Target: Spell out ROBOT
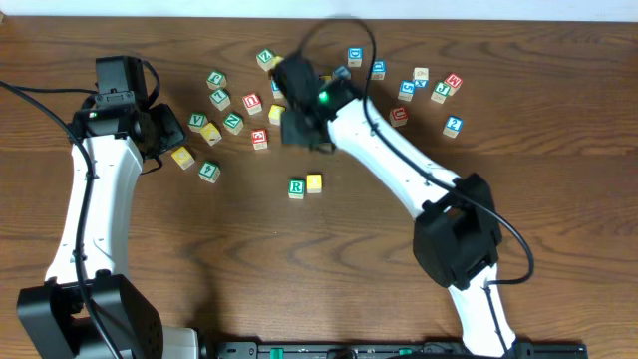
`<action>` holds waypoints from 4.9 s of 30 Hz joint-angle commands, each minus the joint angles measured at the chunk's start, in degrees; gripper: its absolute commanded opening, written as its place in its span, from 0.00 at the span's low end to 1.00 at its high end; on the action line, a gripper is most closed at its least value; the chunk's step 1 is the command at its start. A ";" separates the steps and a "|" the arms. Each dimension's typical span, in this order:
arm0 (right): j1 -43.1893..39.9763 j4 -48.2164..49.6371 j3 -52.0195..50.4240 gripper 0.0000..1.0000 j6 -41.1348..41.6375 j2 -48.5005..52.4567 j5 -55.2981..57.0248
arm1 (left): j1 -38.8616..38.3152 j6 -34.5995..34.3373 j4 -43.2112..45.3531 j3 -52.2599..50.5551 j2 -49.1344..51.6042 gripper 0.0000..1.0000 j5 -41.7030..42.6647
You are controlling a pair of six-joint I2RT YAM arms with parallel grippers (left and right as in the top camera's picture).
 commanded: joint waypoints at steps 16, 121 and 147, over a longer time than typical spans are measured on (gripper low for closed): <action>-4.90 2.03 1.60 0.60 0.00 1.90 4.20 | -0.04 -0.26 0.28 -0.11 0.11 0.63 -0.50; 0.35 14.69 10.47 0.62 0.94 15.13 1.51 | -0.04 -0.26 1.62 -0.11 0.11 0.63 -0.50; 0.81 18.95 10.47 0.43 1.86 21.27 5.79 | -0.04 -0.24 1.57 -0.11 0.13 0.63 -0.50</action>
